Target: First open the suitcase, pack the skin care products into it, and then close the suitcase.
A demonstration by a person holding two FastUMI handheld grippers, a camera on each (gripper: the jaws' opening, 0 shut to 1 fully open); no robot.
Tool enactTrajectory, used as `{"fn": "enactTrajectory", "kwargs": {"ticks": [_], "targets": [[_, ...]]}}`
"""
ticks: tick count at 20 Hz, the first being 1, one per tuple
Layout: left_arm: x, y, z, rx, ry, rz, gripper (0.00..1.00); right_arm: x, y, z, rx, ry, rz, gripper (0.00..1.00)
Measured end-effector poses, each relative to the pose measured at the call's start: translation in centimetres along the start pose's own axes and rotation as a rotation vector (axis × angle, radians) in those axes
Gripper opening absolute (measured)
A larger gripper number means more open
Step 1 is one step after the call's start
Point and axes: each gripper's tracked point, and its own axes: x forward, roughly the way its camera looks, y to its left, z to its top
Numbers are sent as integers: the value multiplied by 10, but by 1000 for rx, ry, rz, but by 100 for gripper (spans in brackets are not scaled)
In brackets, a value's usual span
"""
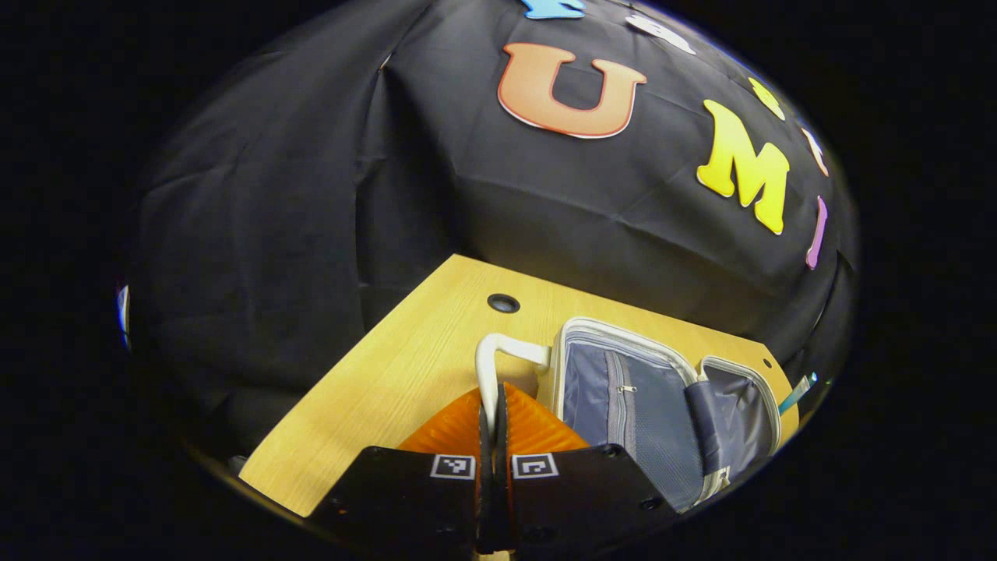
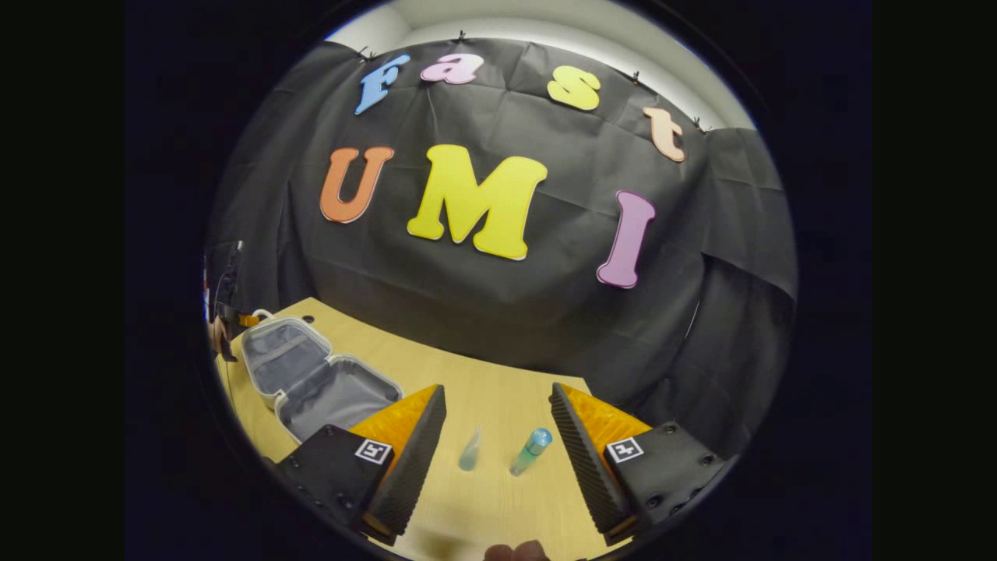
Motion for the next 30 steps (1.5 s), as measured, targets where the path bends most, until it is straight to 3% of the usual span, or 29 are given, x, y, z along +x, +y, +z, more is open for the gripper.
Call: {"fn": "enactTrajectory", "kwargs": {"ticks": [6, 8, 9, 10, 11, 12, 15, 17, 28, 30], "targets": [[10, 5, -22, 7, 69, -11, 10, -1, 5, -6, -5, 13, 0, 81], [10, 13, -23, 26, 74, 27, 17, -2, 5, -5, -5, 8, 0, 81], [8, 18, -22, 39, 68, 47, 26, -2, 4, -5, -3, 6, -1, 81], [6, 21, -17, 48, 57, 63, 22, -2, 3, -5, 1, 5, -1, 81], [1, 21, -14, 47, 46, 70, 40, -3, 2, -6, 6, 5, -3, 81], [-8, 18, -10, 45, 39, 73, 83, -3, 2, -7, 12, 6, -2, 81], [-36, -15, 0, 114, 15, 47, 98, -7, -6, -11, 51, -2, 4, 81], [-58, -51, 11, 172, -14, 19, 99, -9, -15, -9, 67, -22, 2, 81], [-161, -245, -16, 193, -112, -25, 98, -9, -82, -37, 131, -55, 1, 81], [-171, -311, -40, 203, -88, -104, 98, -6, -105, -53, 143, -36, -9, 81]]}}
